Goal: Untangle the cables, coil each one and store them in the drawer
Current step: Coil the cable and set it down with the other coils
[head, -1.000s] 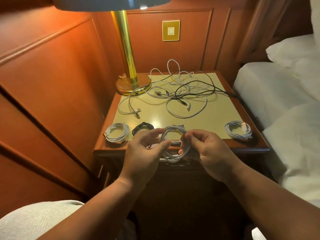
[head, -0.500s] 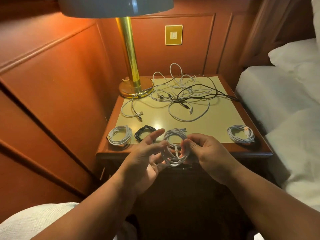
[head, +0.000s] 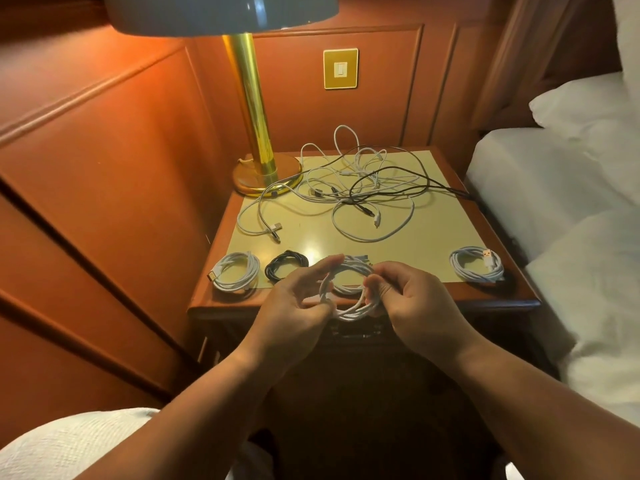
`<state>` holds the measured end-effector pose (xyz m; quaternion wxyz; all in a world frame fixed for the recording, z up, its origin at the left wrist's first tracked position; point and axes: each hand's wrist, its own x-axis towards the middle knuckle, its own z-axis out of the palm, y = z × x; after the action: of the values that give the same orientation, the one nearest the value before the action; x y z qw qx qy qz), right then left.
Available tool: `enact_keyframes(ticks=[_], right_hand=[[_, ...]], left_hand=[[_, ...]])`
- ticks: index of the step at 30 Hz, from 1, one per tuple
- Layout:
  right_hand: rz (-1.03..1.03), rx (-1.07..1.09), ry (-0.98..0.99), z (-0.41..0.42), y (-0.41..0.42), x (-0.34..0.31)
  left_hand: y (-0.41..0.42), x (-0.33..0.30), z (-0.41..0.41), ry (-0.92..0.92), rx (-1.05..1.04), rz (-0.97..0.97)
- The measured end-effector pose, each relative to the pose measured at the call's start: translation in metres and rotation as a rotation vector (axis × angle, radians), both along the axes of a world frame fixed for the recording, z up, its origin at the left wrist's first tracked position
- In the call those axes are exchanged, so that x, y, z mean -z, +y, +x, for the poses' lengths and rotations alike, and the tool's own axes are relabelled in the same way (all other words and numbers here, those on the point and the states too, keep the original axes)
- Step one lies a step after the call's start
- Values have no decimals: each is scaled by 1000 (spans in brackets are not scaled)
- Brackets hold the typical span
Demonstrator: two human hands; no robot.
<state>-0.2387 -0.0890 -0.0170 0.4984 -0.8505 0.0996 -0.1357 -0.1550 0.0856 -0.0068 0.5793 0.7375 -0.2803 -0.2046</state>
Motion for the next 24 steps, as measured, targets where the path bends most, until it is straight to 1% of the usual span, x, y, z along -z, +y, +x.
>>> enact_keyframes(ticks=[2,4,5,7,9,11,15,19,21,22,24], right_hand=[[-91,2,-33,-1,-2,1],[-157,3,-52,-1,-5,3],[-189,6,-67,-1,-5,3],[-249,21,-107,0,-7,3],[-249,56,-151,1,-9,1],[-141,97,-160,2,-10,-2],[177,156,-144,3,-4,-2],[520,127,-141,1,10,0],[740,82,-95,2,16,0],[830,69,-55,3,17,0],[928,71,40,5,18,0]], left_hand=[[3,-5,4,-30,61,126],[7,-11,6,-99,90,279],[9,-13,7,-115,94,323],[10,-15,6,-104,86,330],[11,-13,4,3,65,249],[9,-11,4,115,23,181],[1,-3,0,365,-123,61],[-3,3,-5,523,-124,-47],[-3,4,-5,536,-133,-114],[-3,4,-5,513,-148,-133],[-2,3,-6,446,-172,-120]])
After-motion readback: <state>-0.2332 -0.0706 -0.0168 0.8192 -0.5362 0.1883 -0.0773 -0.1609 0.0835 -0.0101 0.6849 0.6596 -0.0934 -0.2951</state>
